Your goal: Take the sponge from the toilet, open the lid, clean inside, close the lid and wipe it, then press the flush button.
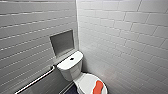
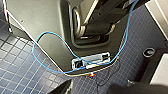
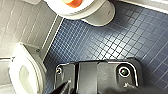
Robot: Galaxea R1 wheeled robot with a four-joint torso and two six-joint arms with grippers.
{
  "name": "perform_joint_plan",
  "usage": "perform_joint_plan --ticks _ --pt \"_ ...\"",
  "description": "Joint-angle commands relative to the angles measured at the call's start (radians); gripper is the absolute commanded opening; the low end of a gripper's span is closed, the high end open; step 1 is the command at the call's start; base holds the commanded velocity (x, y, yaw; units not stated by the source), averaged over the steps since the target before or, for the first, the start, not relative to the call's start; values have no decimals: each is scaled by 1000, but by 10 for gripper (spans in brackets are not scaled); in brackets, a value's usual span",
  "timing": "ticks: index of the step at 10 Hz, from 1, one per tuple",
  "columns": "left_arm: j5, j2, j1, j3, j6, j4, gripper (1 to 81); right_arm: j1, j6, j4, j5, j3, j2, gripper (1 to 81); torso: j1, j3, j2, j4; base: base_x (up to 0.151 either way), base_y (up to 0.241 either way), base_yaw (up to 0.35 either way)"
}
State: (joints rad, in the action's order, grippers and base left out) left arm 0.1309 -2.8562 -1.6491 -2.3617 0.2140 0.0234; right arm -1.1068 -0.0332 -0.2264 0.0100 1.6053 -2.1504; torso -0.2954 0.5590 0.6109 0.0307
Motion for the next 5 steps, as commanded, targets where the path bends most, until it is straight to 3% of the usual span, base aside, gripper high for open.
perform_joint_plan --ticks 1,2,5 --pt "-76 -11 -27 10 1 13 811 178 3 -96 146 134 -2 811 -61 37 95 0 0 0 0" --pt "-74 -20 -36 10 1 24 811 193 3 -116 145 143 -4 811 -82 96 129 0 0 0 0" --pt "-73 -34 -48 4 2 23 811 242 3 -171 145 168 -1 811 -140 158 222 0 0 0 0"
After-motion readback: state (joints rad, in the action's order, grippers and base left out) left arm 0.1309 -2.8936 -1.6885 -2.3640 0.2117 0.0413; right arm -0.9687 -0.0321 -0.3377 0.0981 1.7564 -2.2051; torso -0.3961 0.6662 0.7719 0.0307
